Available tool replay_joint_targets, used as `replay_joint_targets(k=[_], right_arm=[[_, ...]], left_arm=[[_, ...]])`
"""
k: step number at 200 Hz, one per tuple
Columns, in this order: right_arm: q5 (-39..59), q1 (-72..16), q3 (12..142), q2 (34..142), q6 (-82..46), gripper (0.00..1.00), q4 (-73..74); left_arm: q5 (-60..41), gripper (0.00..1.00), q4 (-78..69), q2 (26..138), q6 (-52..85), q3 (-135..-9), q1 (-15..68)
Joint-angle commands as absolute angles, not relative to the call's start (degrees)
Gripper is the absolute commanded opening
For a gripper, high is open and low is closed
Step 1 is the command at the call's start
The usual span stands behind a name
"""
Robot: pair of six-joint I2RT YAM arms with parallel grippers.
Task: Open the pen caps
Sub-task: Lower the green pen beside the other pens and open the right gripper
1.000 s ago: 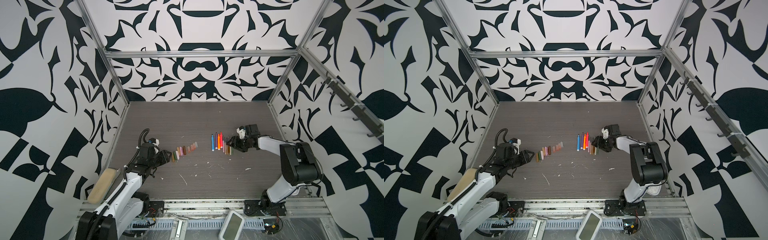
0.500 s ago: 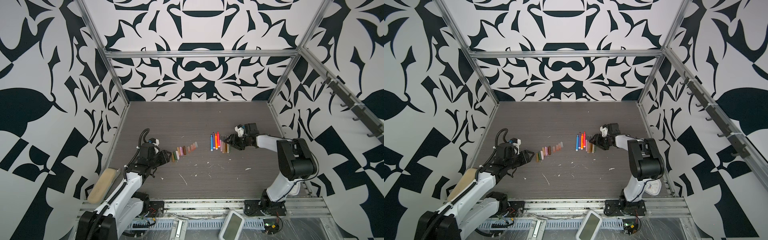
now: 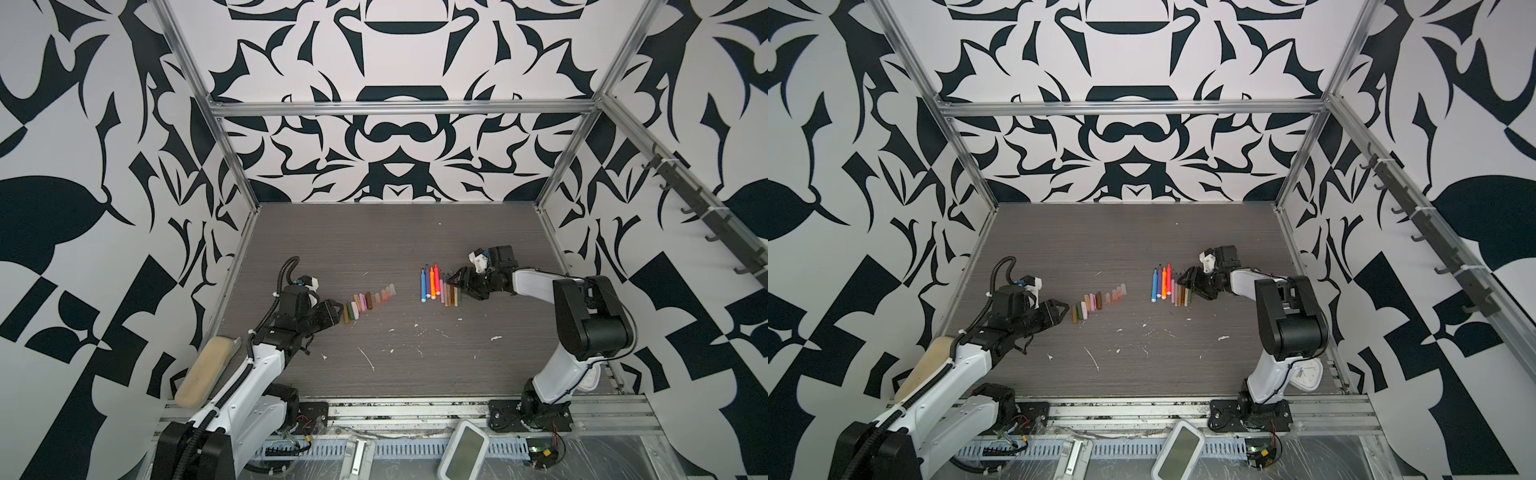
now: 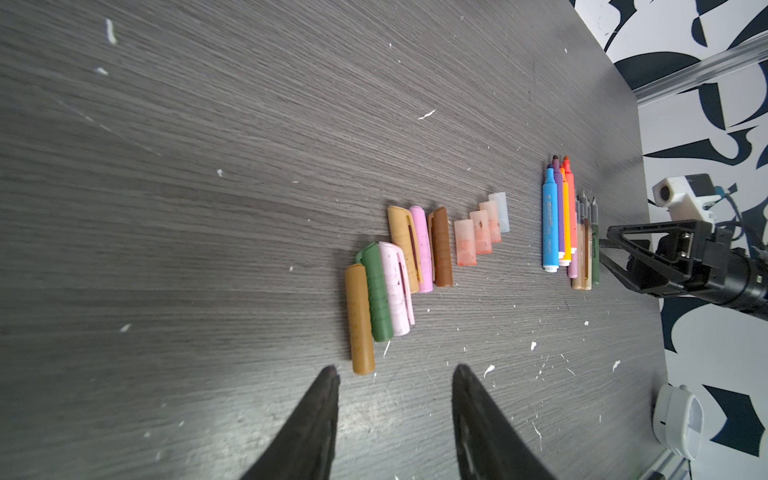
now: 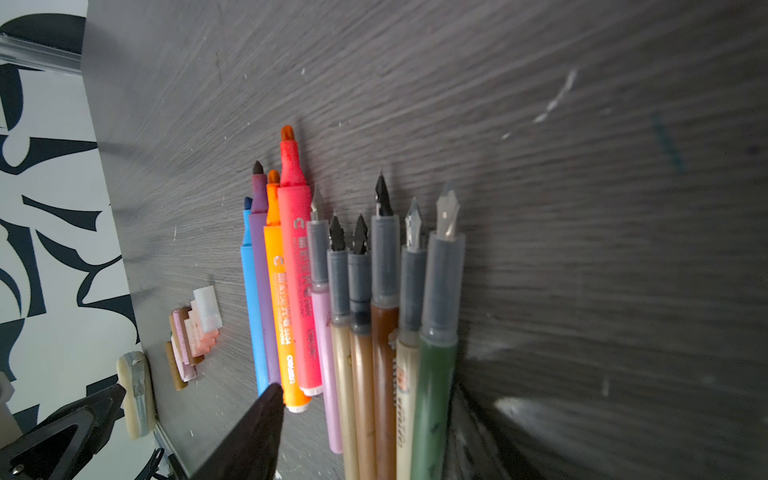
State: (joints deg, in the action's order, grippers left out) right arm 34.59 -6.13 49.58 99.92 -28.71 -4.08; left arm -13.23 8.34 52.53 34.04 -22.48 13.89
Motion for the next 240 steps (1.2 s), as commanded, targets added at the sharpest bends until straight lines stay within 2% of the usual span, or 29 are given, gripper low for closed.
replay_joint_targets(k=[1,127,188,240], right_arm=[[29.0,-6.4,48.7,101.3,-28.1,0.65,-10.5],[23.7,-6.3,47.9,99.2,-27.8,0.68,-11.7],[25.3,-6.3,47.6,99.4,-27.7,0.68,-10.9],[20.4,-6.4,45.4,88.3,-25.8,0.68,-14.7]], left_arm=[[-12.9,0.48,8.1,52.5,33.4,-23.9,14.1],[-12.9,0.48,8.1,52.2,33.4,-23.7,14.2],[-13.0,0.48,8.1,52.5,33.4,-23.8,14.2],[-12.8,0.49,10.0,56.5,33.8,-25.9,14.2]])
